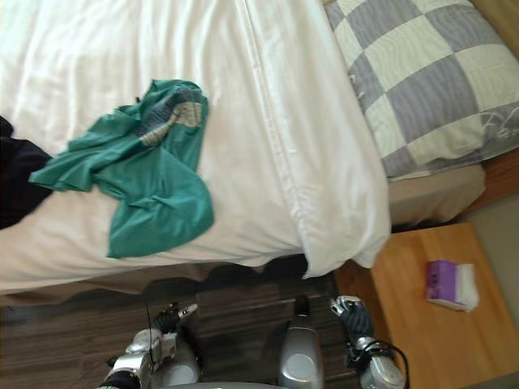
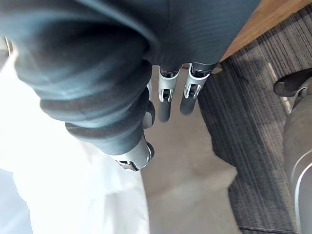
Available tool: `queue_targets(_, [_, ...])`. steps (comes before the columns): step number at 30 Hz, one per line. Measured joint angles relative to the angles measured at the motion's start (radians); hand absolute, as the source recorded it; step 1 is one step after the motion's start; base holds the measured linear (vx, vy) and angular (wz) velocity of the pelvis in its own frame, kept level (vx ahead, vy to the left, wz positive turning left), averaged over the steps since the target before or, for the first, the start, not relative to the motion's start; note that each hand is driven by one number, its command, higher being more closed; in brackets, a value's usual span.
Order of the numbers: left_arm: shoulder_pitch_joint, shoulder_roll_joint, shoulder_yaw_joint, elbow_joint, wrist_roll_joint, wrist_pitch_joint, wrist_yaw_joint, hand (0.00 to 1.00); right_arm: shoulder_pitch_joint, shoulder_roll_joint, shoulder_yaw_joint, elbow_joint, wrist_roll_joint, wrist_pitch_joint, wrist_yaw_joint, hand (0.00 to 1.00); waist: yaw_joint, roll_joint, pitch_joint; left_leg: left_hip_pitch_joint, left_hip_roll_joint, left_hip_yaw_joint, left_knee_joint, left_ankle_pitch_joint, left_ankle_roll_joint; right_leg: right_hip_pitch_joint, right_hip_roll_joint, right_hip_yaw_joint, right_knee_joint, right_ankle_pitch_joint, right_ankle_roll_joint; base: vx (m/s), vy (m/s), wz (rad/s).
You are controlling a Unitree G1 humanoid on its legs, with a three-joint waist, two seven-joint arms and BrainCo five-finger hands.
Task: Tidy the bed and pick cloth on bed and put in laundry
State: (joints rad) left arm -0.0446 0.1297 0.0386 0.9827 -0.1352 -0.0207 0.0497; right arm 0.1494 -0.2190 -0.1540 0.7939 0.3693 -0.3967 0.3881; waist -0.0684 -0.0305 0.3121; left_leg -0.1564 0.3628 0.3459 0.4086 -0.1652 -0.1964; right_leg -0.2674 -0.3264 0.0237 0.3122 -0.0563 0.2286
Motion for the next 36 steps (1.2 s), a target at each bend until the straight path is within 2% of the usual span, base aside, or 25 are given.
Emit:
queue_targets(1, [0.002,0.009,-0.005,0.000,0.002,-0.005,0.009,0.00,-0.003,0.010,0.006,0.022,-0.005,0.000,-0.016,0.00,0.000,-0.018,-0.004,-0.013,-0.028,0.004,0.026,-0.014,0.023,0.007,-0.034,0.007,-0.016,0.008,0.000,0.13,0.610,0.18])
queue_targets(2, [0.014,0.018,-0.011,0.000,0.017,-0.005,0.025,0.00,0.002,0.039,0.024,0.056,-0.016,0.004,-0.039,0.00,0.007,-0.019,-0.009,-0.035,-0.047,-0.008,0.095,-0.062,0.021,0.037,-0.069,-0.034,-0.063,0.092,-0.020,0.10,0.500,0.07])
queue_targets(3, [0.024,0.025,-0.010,0.000,0.025,-0.005,0.028,0.00,-0.001,0.052,0.039,0.069,-0.020,0.007,-0.046,0.00,0.017,-0.016,-0.011,-0.033,-0.047,-0.003,0.109,-0.078,0.024,0.042,-0.076,-0.059,-0.072,0.129,-0.032,0.06,0.523,-0.21])
queue_targets(5, [0.069,0.033,-0.007,-0.014,0.072,0.001,0.060,0.00,-0.029,0.085,0.139,0.111,-0.060,0.011,-0.041,0.00,0.052,0.005,-0.039,0.024,-0.056,0.073,0.038,-0.077,0.068,0.038,-0.078,-0.213,-0.091,0.286,-0.208,0.00,0.333,-0.47])
queue_targets(6, [0.082,0.033,-0.008,-0.016,0.081,0.004,0.065,0.00,-0.033,0.089,0.160,0.111,-0.078,0.010,-0.036,0.00,0.051,0.007,-0.049,0.037,-0.066,0.075,0.007,-0.065,0.077,0.041,-0.071,-0.247,-0.074,0.277,-0.199,0.07,0.269,-0.05])
queue_targets(7, [0.106,0.040,-0.022,-0.018,0.106,0.018,0.060,0.00,-0.031,0.109,0.191,0.101,-0.105,0.012,-0.031,0.00,0.037,0.021,-0.081,0.058,-0.090,0.071,-0.071,-0.026,0.093,0.074,-0.027,-0.334,-0.026,0.185,-0.149,0.11,0.182,0.27])
queue_targets(8, [0.115,0.045,-0.046,-0.019,0.110,0.028,0.052,0.00,-0.033,0.116,0.196,0.095,-0.107,0.012,-0.025,0.00,0.032,0.016,-0.093,0.072,-0.109,0.066,-0.114,-0.006,0.099,0.100,0.012,-0.371,-0.007,0.100,-0.146,0.12,0.163,0.33])
queue_targets(9, [0.116,0.045,-0.053,-0.020,0.110,0.036,0.043,0.00,-0.036,0.116,0.198,0.088,-0.106,0.012,-0.019,0.00,0.034,0.014,-0.095,0.079,-0.123,0.062,-0.132,0.001,0.102,0.109,0.033,-0.376,0.003,0.055,-0.147,0.15,0.087,0.35])
queue_targets(10, [0.112,0.061,-0.081,-0.022,0.125,0.058,0.026,0.00,-0.047,0.118,0.205,0.078,-0.104,0.017,-0.013,0.00,0.033,0.001,-0.102,0.085,-0.157,0.033,-0.166,0.029,0.106,0.131,0.090,-0.367,0.022,-0.070,-0.147,0.15,0.053,0.49])
queue_targets(11, [0.096,0.065,-0.106,-0.022,0.144,0.072,0.022,0.00,-0.055,0.111,0.206,0.076,-0.095,0.024,-0.013,0.00,0.028,-0.007,-0.104,0.074,-0.178,0.013,-0.170,0.038,0.110,0.141,0.108,-0.343,0.018,-0.118,-0.145,0.12,0.017,0.61])
queue_targets(13, [0.075,0.060,-0.140,-0.032,0.159,0.086,0.030,0.00,-0.068,0.102,0.213,0.078,-0.070,0.034,-0.013,0.00,0.026,0.010,-0.093,0.058,-0.187,-0.016,-0.152,0.040,0.113,0.140,0.097,-0.332,0.049,-0.122,-0.157,0.02,0.009,0.64])
queue_targets(14, [0.066,0.042,-0.158,-0.041,0.167,0.090,0.073,0.00,-0.079,0.091,0.230,0.078,-0.044,0.034,-0.013,0.00,0.026,0.031,-0.088,0.029,-0.190,-0.043,-0.109,0.039,0.113,0.141,0.087,-0.337,0.071,-0.143,-0.165,0.01,0.014,0.73])
queue_targets(16, [0.052,0.027,-0.155,-0.049,0.147,0.083,0.118,0.00,-0.101,0.078,0.272,0.077,-0.041,0.036,-0.022,0.00,0.022,0.043,-0.069,-0.051,-0.179,-0.065,0.037,0.031,0.112,0.157,0.061,-0.371,0.094,-0.173,-0.140,-0.02,0.026,0.81])
queue_targets(17, [0.044,0.007,-0.146,-0.064,0.124,0.055,0.142,0.00,-0.127,0.053,0.320,0.079,-0.045,0.059,-0.066,0.00,0.024,0.078,-0.041,-0.130,-0.138,-0.071,0.206,0.045,0.093,0.184,0.048,-0.413,0.122,-0.190,-0.139,-0.06,0.084,0.74])
queue_targets(19, [0.050,-0.003,-0.144,-0.085,0.129,0.022,0.152,0.00,-0.141,0.046,0.329,0.084,-0.049,0.078,-0.101,0.00,0.033,0.091,-0.031,-0.148,-0.128,-0.043,0.249,0.078,0.064,0.196,0.023,-0.427,0.147,-0.203,-0.137,-0.05,0.076,0.53])
queue_targets(20, [0.065,-0.006,-0.145,-0.090,0.158,-0.013,0.146,0.00,-0.152,0.046,0.320,0.080,-0.048,0.086,-0.124,0.00,0.029,0.091,-0.032,-0.121,-0.159,-0.023,0.186,0.092,0.083,0.196,-0.007,-0.431,0.151,-0.205,-0.133,-0.05,0.078,0.40])
queue_targets(21, [0.084,-0.007,-0.143,-0.091,0.180,-0.046,0.143,0.00,-0.162,0.044,0.297,0.070,-0.048,0.093,-0.129,0.00,0.029,0.078,-0.025,-0.070,-0.202,-0.001,0.066,0.088,0.087,0.178,-0.045,-0.432,0.154,-0.196,-0.121,-0.05,0.089,0.23])
queue_targets(23, [0.110,-0.008,-0.114,-0.089,0.187,-0.076,0.118,0.00,-0.166,0.054,0.266,0.050,-0.051,0.104,-0.130,0.00,0.023,0.083,-0.025,-0.030,-0.187,0.012,-0.008,0.056,0.120,0.160,-0.061,-0.413,0.159,-0.184,-0.114,-0.04,0.071,-0.14])
queue_targets(27, [0.135,-0.011,-0.092,-0.076,0.138,-0.122,0.074,0.00,-0.166,0.010,0.233,0.075,-0.109,0.145,-0.148,0.00,0.020,0.073,-0.025,0.063,-0.013,-0.083,-0.054,0.062,0.111,0.096,-0.105,-0.291,0.167,-0.141,-0.050,0.00,0.218,-0.45])
queue_targets(30, [0.131,-0.021,-0.112,-0.068,0.168,-0.163,0.091,0.00,-0.160,0.003,0.219,0.193,-0.104,0.174,-0.148,0.00,0.010,0.077,-0.028,0.067,0.040,-0.103,-0.058,0.068,0.103,0.090,-0.145,-0.258,0.159,-0.103,0.020,0.07,0.513,-0.09])
queue_targets(31, [0.128,-0.030,-0.124,-0.067,0.157,-0.182,0.113,0.00,-0.150,0.019,0.175,0.204,-0.097,0.178,-0.154,0.00,0.006,0.071,-0.019,0.065,0.030,-0.106,-0.014,0.018,-0.074,0.109,-0.175,-0.246,0.126,-0.070,0.023,0.15,0.731,0.02])
queue_targets(32, [0.098,-0.009,-0.115,-0.071,0.080,-0.167,0.104,0.00,-0.144,0.053,0.119,0.211,-0.060,0.216,-0.174,0.00,0.007,0.033,-0.011,0.037,-0.016,-0.104,0.097,-0.047,-0.057,0.156,-0.215,-0.246,0.045,0.028,0.006,0.16,0.907,-0.08])
queue_targets(33, [0.081,-0.005,-0.100,-0.067,0.051,-0.147,0.105,0.00,-0.147,0.064,0.091,0.229,-0.043,0.231,-0.181,0.00,0.024,0.028,-0.018,0.022,-0.021,-0.089,0.134,-0.077,-0.050,0.159,-0.218,-0.249,-0.004,0.115,-0.050,0.15,0.898,-0.53])
queue_targets(34, [0.085,-0.009,-0.036,-0.070,0.037,-0.135,0.130,0.00,-0.162,0.076,0.077,0.276,-0.025,0.217,-0.165,0.00,0.068,0.023,-0.024,0.047,-0.031,-0.010,0.109,-0.084,-0.017,0.134,-0.215,-0.307,-0.067,0.253,-0.216,0.10,0.695,-0.78])
queue_targets(36, [0.109,0.003,0.015,-0.070,-0.006,-0.130,0.153,0.00,-0.162,0.087,0.095,0.281,-0.024,0.204,-0.137,0.00,0.081,0.015,-0.033,0.099,-0.035,0.039,0.018,-0.050,0.017,0.124,-0.146,-0.392,-0.015,0.202,-0.145,0.09,0.437,-0.66])
